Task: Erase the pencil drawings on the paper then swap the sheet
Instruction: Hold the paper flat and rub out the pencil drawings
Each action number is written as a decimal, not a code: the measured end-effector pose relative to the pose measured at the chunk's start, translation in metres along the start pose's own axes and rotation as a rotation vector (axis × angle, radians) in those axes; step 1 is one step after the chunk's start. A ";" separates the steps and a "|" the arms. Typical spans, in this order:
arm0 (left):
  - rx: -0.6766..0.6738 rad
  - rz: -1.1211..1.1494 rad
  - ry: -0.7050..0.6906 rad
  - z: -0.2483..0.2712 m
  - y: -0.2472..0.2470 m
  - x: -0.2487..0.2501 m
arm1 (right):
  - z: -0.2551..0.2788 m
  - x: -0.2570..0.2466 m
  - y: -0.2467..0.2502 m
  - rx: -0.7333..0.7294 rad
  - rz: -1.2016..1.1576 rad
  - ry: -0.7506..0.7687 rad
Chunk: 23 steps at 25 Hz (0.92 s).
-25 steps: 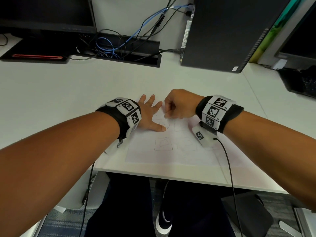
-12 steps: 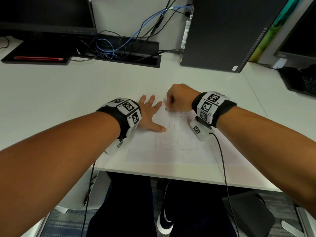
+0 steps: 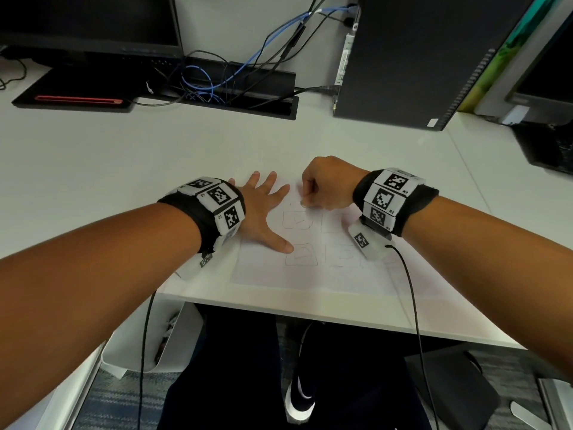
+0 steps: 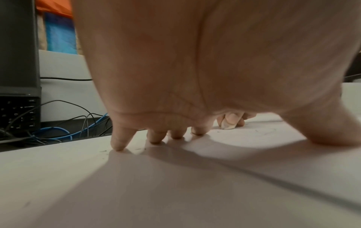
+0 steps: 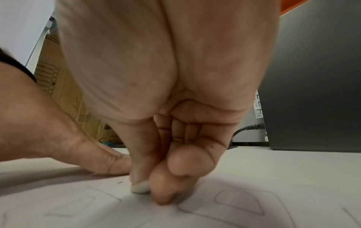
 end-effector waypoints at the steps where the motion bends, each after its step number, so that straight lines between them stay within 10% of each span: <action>1: 0.003 -0.008 0.007 0.000 0.000 -0.003 | 0.000 -0.002 0.000 0.001 0.007 0.001; 23: 0.027 -0.006 -0.008 -0.007 -0.002 -0.003 | 0.001 -0.033 -0.025 -0.103 -0.001 0.140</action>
Point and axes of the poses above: each hand's wrist, its own z-axis away from the middle knuckle, its own y-axis out of the back of the hand, x = y × z, the point moved 7 cm from there along -z, towards the middle knuckle, and after that the axes turned 13 degrees about -z, right-handed, at the moved point
